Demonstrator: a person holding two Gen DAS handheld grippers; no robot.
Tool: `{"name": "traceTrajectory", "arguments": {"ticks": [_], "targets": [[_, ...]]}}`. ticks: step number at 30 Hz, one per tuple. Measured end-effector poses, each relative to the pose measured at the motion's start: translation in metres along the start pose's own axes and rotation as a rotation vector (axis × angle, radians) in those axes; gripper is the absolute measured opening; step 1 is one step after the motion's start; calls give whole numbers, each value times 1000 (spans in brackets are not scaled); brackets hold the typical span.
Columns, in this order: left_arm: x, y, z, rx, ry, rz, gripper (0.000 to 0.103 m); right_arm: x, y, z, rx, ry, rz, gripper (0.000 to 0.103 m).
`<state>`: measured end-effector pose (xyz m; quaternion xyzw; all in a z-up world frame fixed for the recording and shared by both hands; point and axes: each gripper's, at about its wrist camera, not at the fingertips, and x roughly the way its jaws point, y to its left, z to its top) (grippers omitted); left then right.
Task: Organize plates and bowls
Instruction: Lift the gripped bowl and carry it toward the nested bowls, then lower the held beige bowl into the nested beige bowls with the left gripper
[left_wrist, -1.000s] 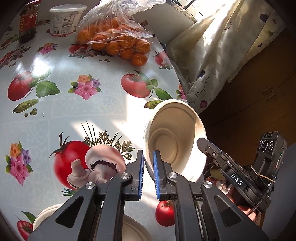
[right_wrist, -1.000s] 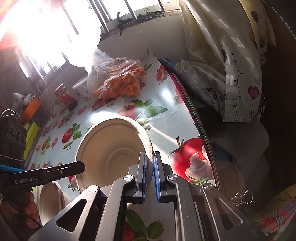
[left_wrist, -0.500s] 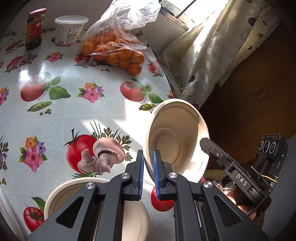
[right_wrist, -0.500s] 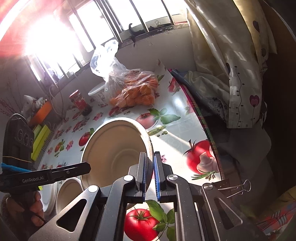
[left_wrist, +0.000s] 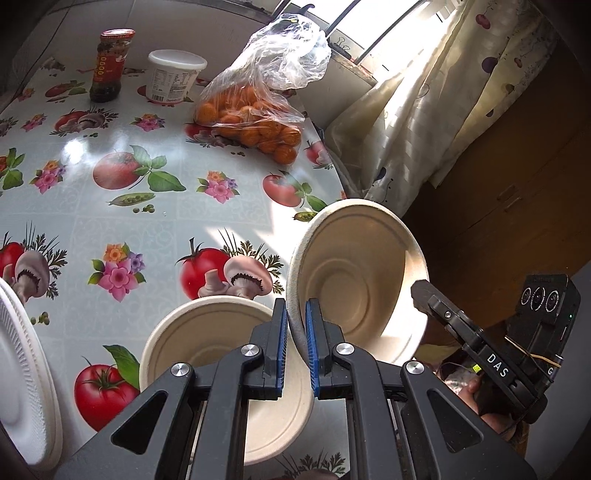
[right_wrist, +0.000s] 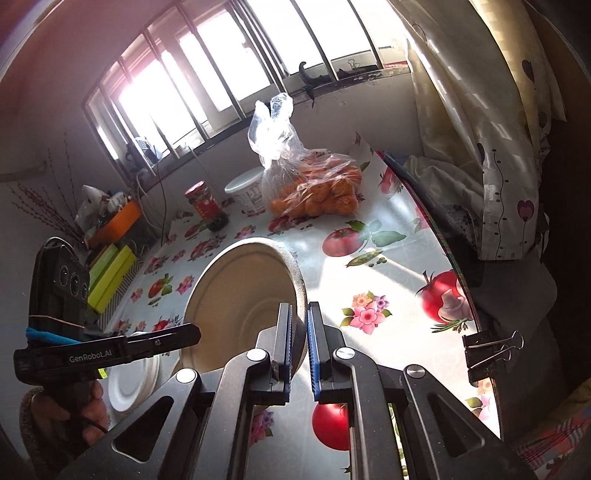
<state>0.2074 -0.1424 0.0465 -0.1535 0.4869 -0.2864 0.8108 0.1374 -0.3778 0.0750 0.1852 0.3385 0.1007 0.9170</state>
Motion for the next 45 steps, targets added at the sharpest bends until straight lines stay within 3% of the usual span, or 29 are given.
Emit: {"name": "traceTrajectory", "arguments": {"ticks": [20,45], "targets": [[-42,49,-35,-78,-38,41,10,16,44,-43,-3,68,77,9],[-36,67,-52,-95,-8,89,10,32,55,-68,-22,120,41,9]]}}
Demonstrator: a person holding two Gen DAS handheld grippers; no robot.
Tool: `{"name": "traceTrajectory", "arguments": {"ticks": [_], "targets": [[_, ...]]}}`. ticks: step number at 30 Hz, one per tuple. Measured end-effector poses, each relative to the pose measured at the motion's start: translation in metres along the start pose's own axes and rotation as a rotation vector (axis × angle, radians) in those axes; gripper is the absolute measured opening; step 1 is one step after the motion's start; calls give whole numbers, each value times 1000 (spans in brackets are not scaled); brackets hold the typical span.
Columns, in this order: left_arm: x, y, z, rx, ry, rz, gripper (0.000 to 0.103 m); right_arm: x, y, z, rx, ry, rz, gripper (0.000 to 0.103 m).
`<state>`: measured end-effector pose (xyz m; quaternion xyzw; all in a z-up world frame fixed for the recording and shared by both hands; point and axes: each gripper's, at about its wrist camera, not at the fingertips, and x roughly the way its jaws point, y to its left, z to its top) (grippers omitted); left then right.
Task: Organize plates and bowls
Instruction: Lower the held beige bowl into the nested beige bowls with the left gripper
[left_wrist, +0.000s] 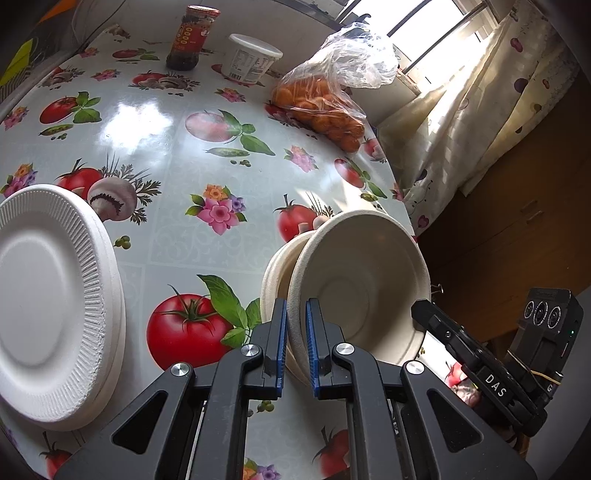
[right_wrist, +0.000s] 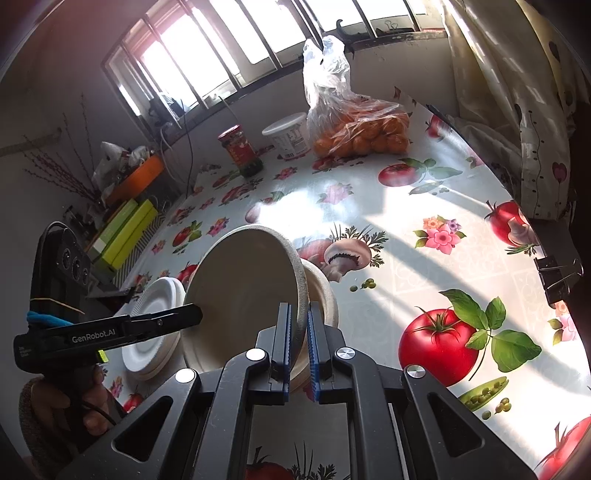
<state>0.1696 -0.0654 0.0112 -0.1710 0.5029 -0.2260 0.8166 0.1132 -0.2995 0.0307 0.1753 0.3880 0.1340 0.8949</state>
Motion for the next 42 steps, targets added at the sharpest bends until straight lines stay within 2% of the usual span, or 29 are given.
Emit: {"name": "traceTrajectory", "arguments": {"ticks": [32,36,42], "targets": [[6,2,0,7,2,11,10,13,-2,-4,-9,17,-34,11],[6,2,1,7,-2,6,14,14,-2,-3,-9,23,-33,18],[6,3,1,3,-3,8,14,16,-2,-3,-8,26,-35,20]]}}
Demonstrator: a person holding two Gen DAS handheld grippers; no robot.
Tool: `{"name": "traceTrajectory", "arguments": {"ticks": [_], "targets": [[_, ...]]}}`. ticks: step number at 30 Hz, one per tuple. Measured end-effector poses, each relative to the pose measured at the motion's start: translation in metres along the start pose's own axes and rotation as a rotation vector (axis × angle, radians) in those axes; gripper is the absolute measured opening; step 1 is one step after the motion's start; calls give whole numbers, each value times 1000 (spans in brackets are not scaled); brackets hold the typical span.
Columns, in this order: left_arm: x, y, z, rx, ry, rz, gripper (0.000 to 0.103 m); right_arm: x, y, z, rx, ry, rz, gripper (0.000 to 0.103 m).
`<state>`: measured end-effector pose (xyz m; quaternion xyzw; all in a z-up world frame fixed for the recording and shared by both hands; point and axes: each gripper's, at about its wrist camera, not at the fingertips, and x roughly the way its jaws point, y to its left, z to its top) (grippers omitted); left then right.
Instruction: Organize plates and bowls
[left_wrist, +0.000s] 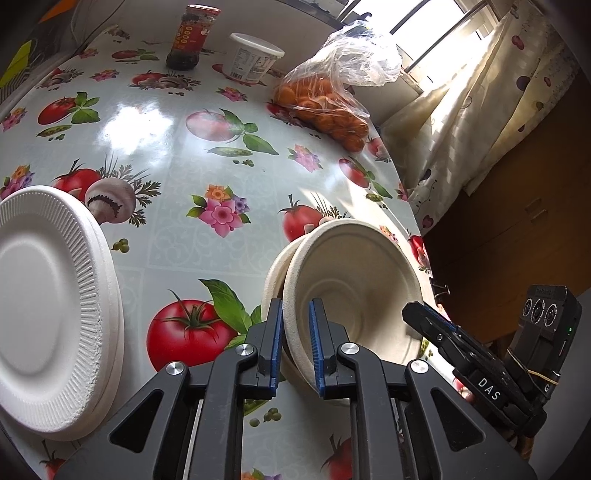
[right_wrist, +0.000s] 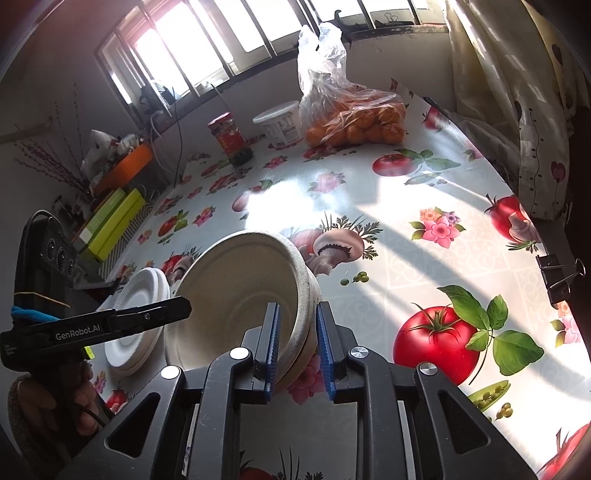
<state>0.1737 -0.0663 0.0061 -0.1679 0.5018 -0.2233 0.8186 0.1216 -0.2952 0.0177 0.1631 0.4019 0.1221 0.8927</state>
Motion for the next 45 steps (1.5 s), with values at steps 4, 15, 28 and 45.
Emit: {"name": "traceTrajectory", "arguments": {"ticks": [4,15,28,45], "targets": [[-1,0,0,3,-5,-1,18,0,0,0,2,0,3,23],[1,4,1,3,-9,1,46,4,-3,-1,6,3,4,29],[-1,-3,-5,104,-56,98,46,3,-8,-1,12,-5,2,30],[-9,-19,-17,272,-177,194,46,-13,2,-8,-43,-61,-49,43]]}}
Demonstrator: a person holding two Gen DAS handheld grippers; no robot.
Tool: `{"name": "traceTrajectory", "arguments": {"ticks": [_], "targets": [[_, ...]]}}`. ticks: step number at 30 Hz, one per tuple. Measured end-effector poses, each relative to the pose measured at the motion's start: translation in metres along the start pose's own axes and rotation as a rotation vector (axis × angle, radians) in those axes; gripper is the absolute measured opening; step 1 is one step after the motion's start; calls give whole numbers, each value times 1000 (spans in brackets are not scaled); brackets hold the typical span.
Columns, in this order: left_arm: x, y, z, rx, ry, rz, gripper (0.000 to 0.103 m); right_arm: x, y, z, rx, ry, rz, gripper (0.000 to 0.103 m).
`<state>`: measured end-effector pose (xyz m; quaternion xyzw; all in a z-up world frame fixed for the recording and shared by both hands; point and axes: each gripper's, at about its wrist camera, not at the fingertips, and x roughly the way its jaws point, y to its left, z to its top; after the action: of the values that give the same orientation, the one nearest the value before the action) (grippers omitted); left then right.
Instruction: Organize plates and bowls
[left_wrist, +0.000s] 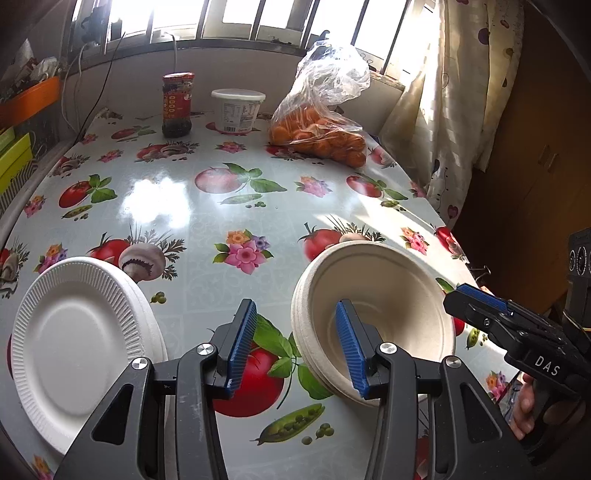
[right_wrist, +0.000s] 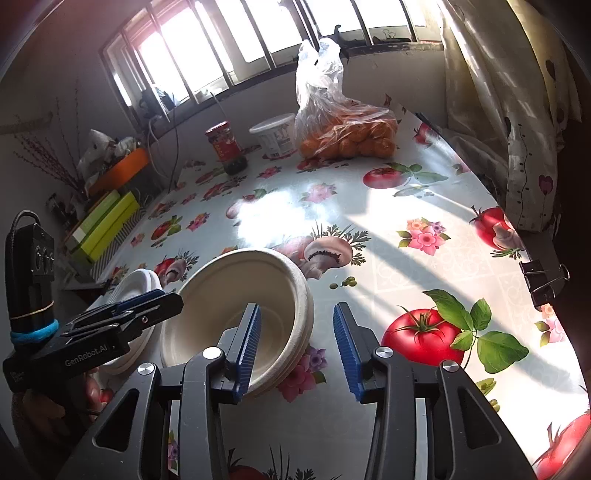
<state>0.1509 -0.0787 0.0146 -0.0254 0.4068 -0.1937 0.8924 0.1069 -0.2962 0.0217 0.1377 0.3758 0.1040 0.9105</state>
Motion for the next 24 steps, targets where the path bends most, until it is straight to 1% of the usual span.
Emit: {"name": "traceTrajectory", "arguments": {"ticks": [3,7,10,14,15,18,24], "targets": [[-3,-2,-1,19,-24,0,46,-4,0,-2,-8,-11,-11,45],[-7,-7,-5,67,-59,35,46,-6,-2,-6,-2,-15,-15,46],[-6,-6,-7,68,-64,19,46,-7,-4,-9,7,-18,-8,47],[-5,-4,-12,90,-75,55,46,-7,-9,-12,23,-10,1,48],[-4,-2,-13,81,-70,51,46,-7,-11,-12,28,-7,6,48],[-2,5,-14,49,-57,-16,46,-6,-13,-13,32,-2,18,48],[1,6,-16,43,-51,-42,46,0,-14,-13,27,13,39,48]]}}
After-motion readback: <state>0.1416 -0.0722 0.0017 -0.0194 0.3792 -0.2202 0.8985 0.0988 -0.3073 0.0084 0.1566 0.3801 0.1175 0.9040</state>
